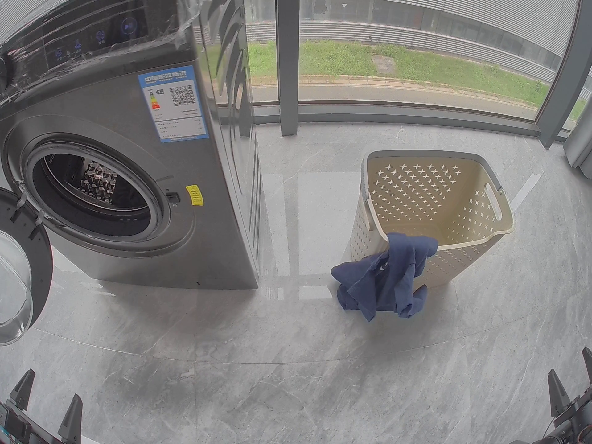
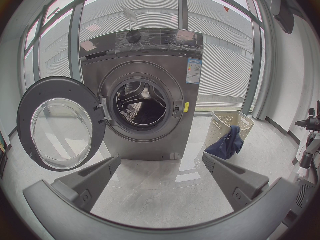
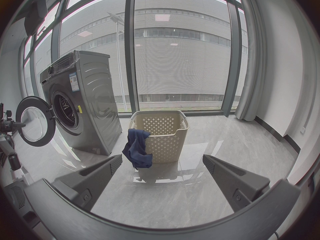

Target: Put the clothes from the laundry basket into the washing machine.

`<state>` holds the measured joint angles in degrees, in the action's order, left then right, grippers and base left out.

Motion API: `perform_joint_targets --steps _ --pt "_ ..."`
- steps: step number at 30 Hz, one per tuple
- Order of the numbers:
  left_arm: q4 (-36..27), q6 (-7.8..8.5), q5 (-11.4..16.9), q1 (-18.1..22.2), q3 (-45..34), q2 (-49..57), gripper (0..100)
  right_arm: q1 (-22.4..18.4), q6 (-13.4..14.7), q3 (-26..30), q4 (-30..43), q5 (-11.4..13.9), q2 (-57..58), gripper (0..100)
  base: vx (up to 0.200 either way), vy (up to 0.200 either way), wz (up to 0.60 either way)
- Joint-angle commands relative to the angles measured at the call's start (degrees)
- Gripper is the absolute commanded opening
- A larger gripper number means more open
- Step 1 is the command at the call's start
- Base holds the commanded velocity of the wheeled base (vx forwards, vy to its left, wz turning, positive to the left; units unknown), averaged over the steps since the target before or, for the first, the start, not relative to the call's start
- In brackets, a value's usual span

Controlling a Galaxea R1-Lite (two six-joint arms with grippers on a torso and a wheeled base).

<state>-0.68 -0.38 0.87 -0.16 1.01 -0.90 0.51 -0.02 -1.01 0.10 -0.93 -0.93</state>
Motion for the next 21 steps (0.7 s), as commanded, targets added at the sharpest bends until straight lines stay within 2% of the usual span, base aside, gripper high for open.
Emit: perform_joint_targets --steps 1,10,19,21 --pt "0.0 0.03 0.0 0.0 -0.7 0.9 100 0.0 -0.1 0.9 0.0 0.0 0.9 100 0.0 -0.2 0.0" --pt "0.0 0.11 0.0 0.0 -0.7 0.9 100 0.1 0.0 0.9 0.0 0.0 0.9 100 0.0 0.0 0.0" --pt "0.0 -0.15 -0.1 0.0 -0.7 0.9 100 0.1 0.0 0.9 0.0 0.0 0.9 100 0.0 -0.2 0.0" --pt "0.0 -0.33 -0.1 0.0 -0.7 0.9 100 0.1 0.1 0.9 0.0 0.0 0.9 100 0.0 0.0 0.0"
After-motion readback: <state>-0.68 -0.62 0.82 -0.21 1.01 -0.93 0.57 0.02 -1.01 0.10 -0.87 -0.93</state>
